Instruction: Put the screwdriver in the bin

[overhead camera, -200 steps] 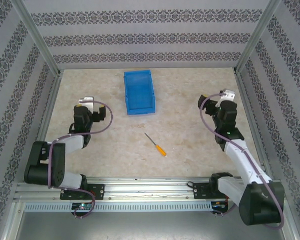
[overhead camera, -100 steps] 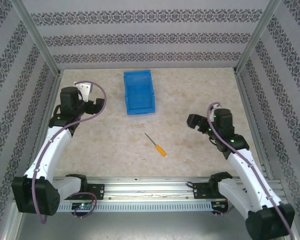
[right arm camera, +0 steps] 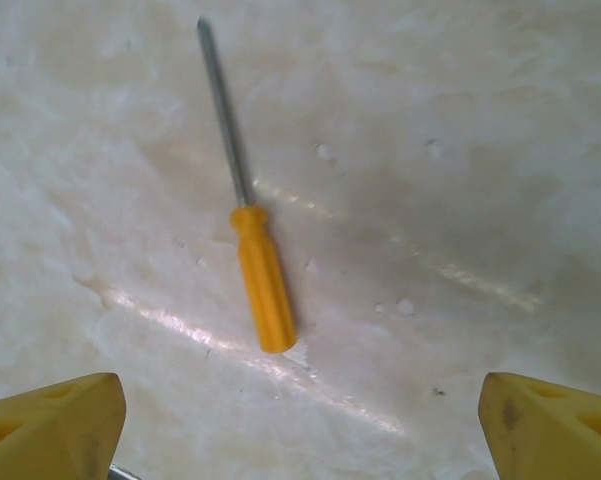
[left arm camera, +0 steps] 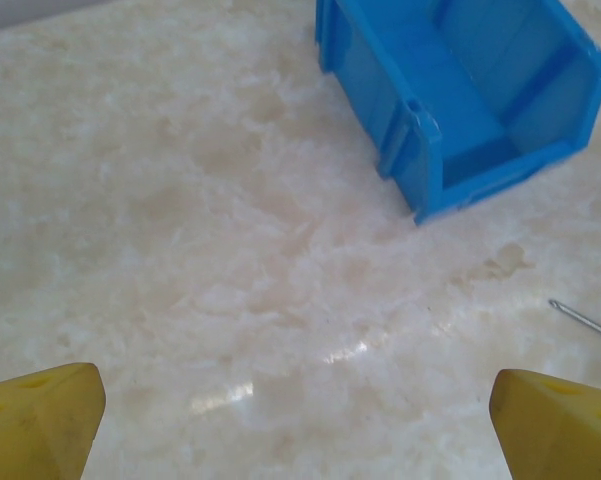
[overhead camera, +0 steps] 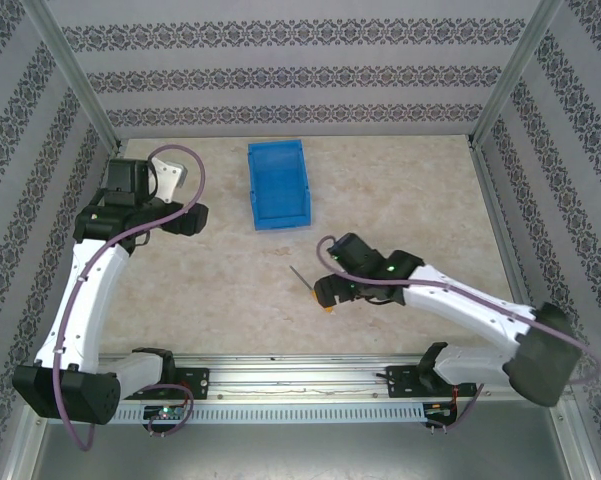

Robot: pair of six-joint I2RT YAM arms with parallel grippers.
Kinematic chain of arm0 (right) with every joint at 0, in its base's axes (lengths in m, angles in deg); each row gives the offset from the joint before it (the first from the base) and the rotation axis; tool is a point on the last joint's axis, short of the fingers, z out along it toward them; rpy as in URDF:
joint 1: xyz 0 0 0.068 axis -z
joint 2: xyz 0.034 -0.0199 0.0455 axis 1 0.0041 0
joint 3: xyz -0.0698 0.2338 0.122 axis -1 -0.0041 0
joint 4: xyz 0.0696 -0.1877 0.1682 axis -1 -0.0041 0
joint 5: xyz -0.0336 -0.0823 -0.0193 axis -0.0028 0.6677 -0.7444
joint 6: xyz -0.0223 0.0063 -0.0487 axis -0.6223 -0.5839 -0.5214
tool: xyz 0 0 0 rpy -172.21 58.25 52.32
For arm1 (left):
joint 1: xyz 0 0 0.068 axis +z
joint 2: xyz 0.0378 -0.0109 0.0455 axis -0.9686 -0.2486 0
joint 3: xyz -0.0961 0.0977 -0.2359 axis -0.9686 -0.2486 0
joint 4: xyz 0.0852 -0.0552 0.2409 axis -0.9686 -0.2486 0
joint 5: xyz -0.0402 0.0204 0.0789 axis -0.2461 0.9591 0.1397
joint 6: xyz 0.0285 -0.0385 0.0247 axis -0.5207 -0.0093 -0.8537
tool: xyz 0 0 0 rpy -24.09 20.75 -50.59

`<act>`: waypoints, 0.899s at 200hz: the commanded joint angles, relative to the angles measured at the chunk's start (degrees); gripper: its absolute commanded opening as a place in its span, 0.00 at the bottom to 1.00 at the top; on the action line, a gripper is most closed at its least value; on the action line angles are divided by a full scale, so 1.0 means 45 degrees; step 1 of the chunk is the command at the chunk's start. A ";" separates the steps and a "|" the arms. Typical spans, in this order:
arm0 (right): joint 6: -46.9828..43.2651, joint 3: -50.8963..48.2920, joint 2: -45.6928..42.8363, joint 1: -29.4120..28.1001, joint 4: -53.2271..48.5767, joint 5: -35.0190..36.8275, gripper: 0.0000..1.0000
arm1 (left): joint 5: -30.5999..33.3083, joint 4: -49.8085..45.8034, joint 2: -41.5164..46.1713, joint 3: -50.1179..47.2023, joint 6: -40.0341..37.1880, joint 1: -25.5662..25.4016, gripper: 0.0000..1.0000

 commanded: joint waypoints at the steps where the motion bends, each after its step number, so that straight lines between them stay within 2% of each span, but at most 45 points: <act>1: 0.0066 0.0266 0.0790 -0.0323 0.0229 -0.0107 0.89 | -0.0634 -0.1589 0.0294 0.0419 -0.0104 -0.0123 0.99; 22: 0.0146 0.0311 0.1425 -0.0521 0.0683 -0.0362 0.83 | -0.0535 -0.1937 0.0523 0.0368 -0.0306 -0.0121 0.99; 62: 0.0113 0.0773 0.2500 -0.0635 0.0565 0.0084 0.82 | -0.0290 -0.2447 0.0822 0.0402 -0.0496 -0.0123 0.99; 76: 0.0117 0.0989 0.2989 -0.0649 0.0396 0.0119 0.77 | -0.0395 -0.2770 0.0798 0.0536 -0.0556 -0.0123 0.99; 99: 0.0310 0.1084 0.3622 -0.0685 0.0507 0.0328 0.77 | -0.0371 -0.3059 0.0793 0.0680 -0.0554 -0.0123 0.99; 129: 0.0467 0.1144 0.4264 -0.0792 0.0645 0.0268 0.76 | -0.0410 -0.3089 0.0986 0.0691 -0.0580 -0.0123 0.99; 141: 0.0481 0.1155 0.4538 -0.0800 0.0674 0.0124 0.71 | -0.0465 -0.3085 0.1029 0.0627 -0.0641 -0.0123 0.99; 180: 0.0557 0.1169 0.5298 -0.0918 0.0782 0.0056 0.69 | -0.0517 -0.3008 0.1106 0.0279 -0.0714 -0.0123 0.99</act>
